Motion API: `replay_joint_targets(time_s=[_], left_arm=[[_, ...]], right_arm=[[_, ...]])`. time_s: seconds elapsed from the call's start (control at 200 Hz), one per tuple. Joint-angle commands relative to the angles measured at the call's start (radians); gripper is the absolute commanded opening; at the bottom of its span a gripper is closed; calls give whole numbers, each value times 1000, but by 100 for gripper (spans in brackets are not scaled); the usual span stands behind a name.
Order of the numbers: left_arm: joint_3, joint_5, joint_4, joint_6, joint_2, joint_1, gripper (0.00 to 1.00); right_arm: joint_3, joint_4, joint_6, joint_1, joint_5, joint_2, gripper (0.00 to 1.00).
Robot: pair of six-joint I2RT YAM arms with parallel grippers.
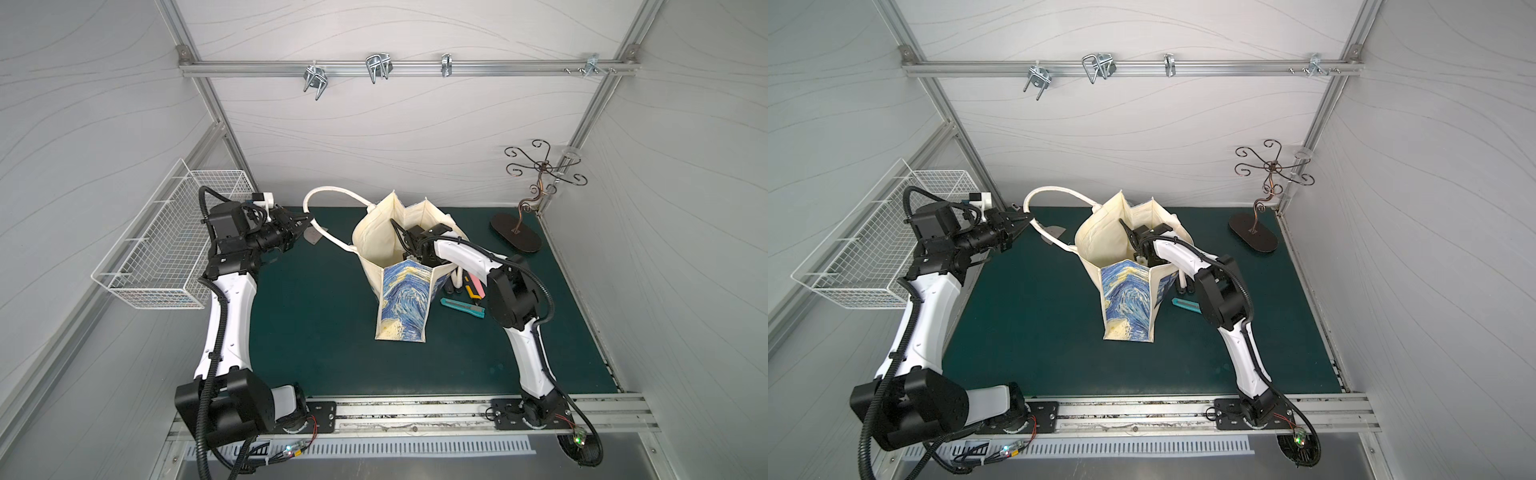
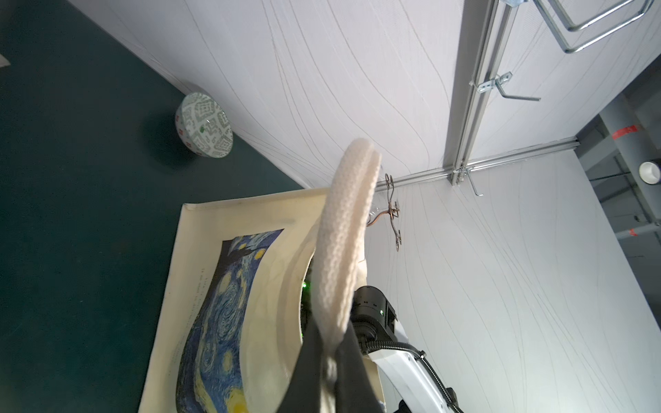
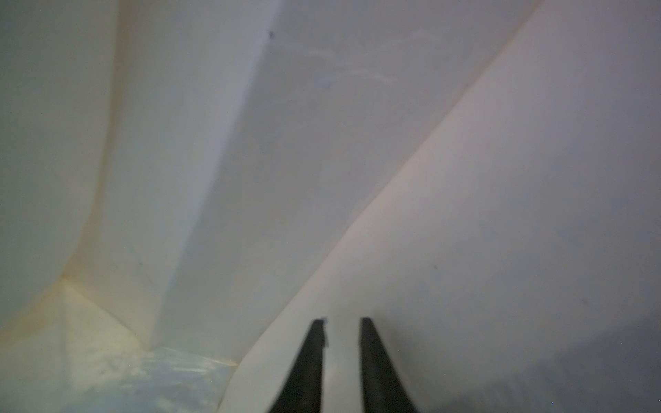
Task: Place the art knife into the pouch
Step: Open the pouch at the center of the board, then pick up the utility knife at the center of the board.
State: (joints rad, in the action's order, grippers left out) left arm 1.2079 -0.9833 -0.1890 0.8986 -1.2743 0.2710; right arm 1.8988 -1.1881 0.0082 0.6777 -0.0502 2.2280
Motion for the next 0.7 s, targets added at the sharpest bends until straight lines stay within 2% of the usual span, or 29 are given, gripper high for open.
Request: replay_joint_targets(time_s=[0.0, 0.34, 0.695], left_arm=[[-38, -45, 202, 119, 29, -21, 1], [-110, -16, 173, 83, 55, -39, 0], [-119, -8, 169, 65, 48, -38, 0]], right_arm=[[11, -55, -7, 4, 5, -1, 36], [79, -107, 0, 13, 49, -107, 42], [182, -148, 19, 12, 77, -297, 62]])
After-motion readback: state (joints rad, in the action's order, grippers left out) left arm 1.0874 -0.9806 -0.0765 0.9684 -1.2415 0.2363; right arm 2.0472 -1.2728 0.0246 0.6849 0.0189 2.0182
